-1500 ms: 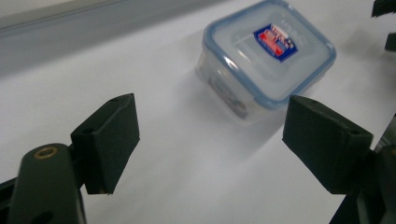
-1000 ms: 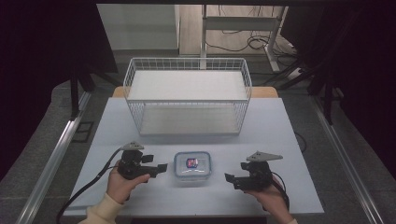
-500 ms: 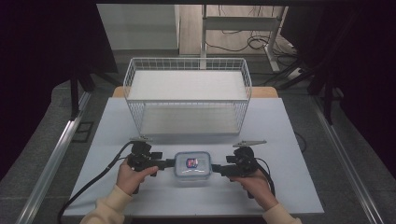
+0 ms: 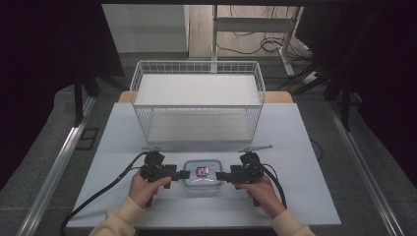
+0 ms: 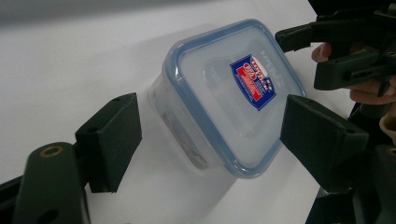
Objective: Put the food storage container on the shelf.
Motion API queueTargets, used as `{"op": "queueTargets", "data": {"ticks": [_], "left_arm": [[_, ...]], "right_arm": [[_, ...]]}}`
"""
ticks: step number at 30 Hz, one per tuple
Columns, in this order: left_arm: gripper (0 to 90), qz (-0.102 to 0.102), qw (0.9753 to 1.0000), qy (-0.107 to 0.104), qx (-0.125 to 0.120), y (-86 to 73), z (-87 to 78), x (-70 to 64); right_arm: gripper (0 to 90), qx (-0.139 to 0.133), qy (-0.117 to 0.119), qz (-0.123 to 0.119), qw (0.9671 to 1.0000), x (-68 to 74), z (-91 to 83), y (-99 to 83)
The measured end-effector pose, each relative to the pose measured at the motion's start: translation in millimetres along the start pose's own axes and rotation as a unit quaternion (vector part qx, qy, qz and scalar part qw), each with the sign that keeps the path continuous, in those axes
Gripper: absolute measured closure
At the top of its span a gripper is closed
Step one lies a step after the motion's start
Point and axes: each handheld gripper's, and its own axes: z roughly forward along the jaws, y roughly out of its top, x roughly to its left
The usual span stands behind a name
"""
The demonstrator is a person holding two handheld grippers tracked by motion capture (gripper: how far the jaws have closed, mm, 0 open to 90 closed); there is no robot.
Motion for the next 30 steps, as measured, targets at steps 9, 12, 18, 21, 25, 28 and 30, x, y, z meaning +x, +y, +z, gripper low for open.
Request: {"op": "queueTargets", "data": {"ticks": [9, 12, 18, 21, 25, 28, 30], "left_arm": [[22.9, -0.038, 0.9983, -0.043, 0.007, -1.9, 12.6, 10.6], [25.6, -0.045, 0.9974, -0.055, 0.009, -2.3, 15.5, 12.7], [32.4, -0.064, 0.9944, -0.084, 0.008, -4.9, 17.3, 17.8], [38.0, -0.064, 0.9941, -0.087, 0.011, -6.0, 17.1, 20.3], [43.0, -0.074, 0.9933, -0.089, 0.007, -7.4, 17.2, 23.1], [45.0, -0.079, 0.9929, -0.089, 0.006, -8.6, 17.3, 23.0], [45.3, -0.081, 0.9931, -0.085, 0.003, -9.6, 16.8, 20.9]], "right_arm": [[17.5, 0.017, 0.022, 0.024, 0.9993, -2.6, 17.7, 0.8], [17.8, 0.021, 0.028, 0.03, 0.9989, -3.0, 21.0, 0.5], [19.7, 0.027, 0.036, 0.048, 0.9978, -3.5, 24.1, -0.3], [23.5, 0.03, 0.043, 0.055, 0.9971, -4.3, 24.3, -0.6], [28.9, 0.029, 0.053, 0.067, 0.9959, -4.5, 23.1, -0.3], [33.2, 0.028, 0.054, 0.081, 0.9948, -6.4, 22.5, -0.3], [38.1, 0.026, 0.058, 0.096, 0.9934, -8.7, 20.7, -0.4]]}}
